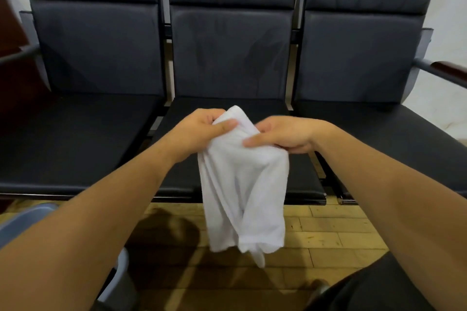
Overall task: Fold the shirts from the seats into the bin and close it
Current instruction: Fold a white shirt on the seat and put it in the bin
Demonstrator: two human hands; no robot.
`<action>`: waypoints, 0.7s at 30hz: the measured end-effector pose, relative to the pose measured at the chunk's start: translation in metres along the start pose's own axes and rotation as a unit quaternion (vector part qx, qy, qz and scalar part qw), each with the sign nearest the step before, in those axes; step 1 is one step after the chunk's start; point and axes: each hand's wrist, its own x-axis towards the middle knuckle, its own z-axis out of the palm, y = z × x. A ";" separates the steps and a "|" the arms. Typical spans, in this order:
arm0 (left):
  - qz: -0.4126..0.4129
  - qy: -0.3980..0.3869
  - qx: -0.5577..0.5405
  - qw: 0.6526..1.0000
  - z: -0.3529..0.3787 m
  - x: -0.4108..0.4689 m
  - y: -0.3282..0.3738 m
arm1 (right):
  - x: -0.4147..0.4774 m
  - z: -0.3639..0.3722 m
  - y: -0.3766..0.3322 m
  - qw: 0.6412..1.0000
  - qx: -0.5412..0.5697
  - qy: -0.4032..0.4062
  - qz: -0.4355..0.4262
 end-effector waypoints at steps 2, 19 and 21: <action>0.009 0.070 -0.020 0.997 -0.009 0.000 -0.003 | -0.003 -0.010 0.015 0.990 -0.074 -0.079 0.087; -0.222 0.357 -0.122 0.899 -0.040 0.046 -0.100 | 0.126 -0.085 -0.059 0.856 -0.350 0.371 0.079; -0.268 0.347 -0.079 0.895 -0.043 0.048 -0.119 | 0.126 -0.057 -0.038 0.876 -0.328 0.321 0.146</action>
